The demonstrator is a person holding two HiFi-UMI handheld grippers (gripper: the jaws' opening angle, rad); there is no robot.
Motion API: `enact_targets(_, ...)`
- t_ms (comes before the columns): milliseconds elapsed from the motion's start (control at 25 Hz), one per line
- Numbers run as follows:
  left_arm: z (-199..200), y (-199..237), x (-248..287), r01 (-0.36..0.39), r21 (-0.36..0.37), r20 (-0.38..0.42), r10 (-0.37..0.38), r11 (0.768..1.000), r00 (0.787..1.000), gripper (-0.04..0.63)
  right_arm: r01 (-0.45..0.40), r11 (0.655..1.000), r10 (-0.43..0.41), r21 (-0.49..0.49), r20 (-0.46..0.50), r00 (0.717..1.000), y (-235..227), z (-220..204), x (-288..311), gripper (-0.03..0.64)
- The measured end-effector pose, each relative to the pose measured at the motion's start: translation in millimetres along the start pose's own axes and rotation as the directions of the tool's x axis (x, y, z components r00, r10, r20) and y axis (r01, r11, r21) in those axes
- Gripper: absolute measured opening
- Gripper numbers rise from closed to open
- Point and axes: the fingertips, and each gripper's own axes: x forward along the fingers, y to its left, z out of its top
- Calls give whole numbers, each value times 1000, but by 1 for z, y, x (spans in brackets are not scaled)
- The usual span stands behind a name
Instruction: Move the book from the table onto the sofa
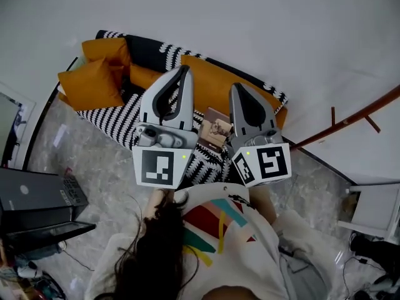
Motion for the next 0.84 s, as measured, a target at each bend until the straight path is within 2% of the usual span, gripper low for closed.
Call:
enact_targets(160,-1,-2,7,6,-20,0,-6,1000,1000,9,-42,999,42,-26,20,999,8,9,0,11)
enact_targets(320,-11,-14,9,17,-36,-26,-18,999,999,9,-45,999,45,-13,4,999,2,1,-7,11)
enact_targets(840,-1,-5,3,-4,-2,-44,4,1000,999,9,-86,996,85,19,39,996,13,10,-4,11)
